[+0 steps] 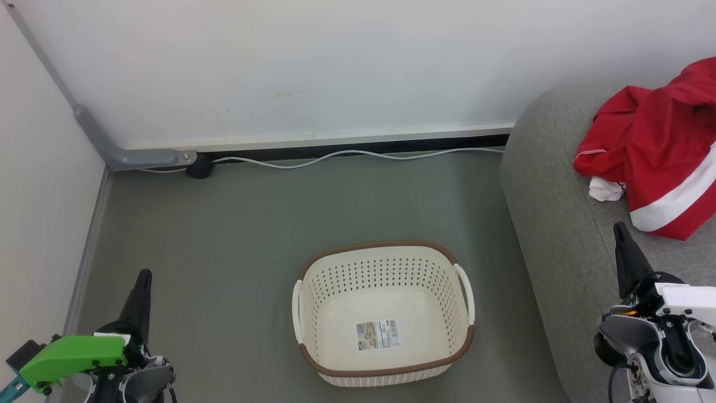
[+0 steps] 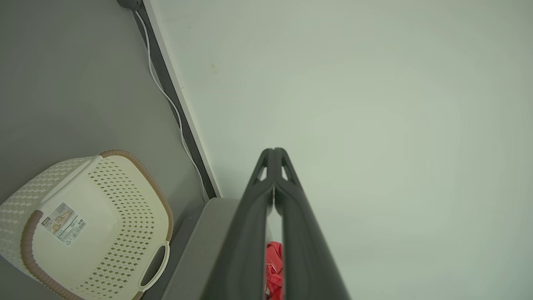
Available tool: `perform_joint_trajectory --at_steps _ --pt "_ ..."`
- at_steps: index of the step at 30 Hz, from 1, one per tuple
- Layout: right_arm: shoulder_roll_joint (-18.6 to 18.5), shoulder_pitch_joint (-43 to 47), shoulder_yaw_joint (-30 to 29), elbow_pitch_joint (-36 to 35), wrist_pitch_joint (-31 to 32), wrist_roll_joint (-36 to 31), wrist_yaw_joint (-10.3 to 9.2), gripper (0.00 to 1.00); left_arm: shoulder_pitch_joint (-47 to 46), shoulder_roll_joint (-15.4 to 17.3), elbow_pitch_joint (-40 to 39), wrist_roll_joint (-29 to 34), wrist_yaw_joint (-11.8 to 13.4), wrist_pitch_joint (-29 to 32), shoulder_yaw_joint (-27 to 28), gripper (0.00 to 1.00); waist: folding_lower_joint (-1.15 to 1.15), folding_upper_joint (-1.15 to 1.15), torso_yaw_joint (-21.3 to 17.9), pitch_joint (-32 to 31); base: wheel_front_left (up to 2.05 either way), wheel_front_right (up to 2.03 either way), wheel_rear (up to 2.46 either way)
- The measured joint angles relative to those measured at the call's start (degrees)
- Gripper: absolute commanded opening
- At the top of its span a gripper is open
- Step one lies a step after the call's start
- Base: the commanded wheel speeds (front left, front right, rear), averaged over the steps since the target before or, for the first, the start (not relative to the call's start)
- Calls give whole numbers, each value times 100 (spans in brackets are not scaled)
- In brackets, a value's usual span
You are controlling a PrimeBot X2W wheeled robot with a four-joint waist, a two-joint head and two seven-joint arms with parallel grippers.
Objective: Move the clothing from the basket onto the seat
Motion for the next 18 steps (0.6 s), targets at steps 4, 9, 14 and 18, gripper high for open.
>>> perform_joint_trajectory --at_steps 4,9,14,18 --pt "3 0 -1 0 1 0 0 0 0 -1 0 0 0 0 1 0 0 0 0 0 0 0 0" --pt "3 0 -2 -1 1 0 0 0 0 -1 -2 1 0 0 2 0 0 0 0 0 0 0 0" --pt "4 0 -3 -1 42 0 0 0 0 -1 -2 0 0 1 3 0 0 0 0 0 0 0 0" --pt "4 0 -3 -2 42 0 0 0 0 -2 -3 0 0 1 4 0 0 0 0 0 0 0 0"
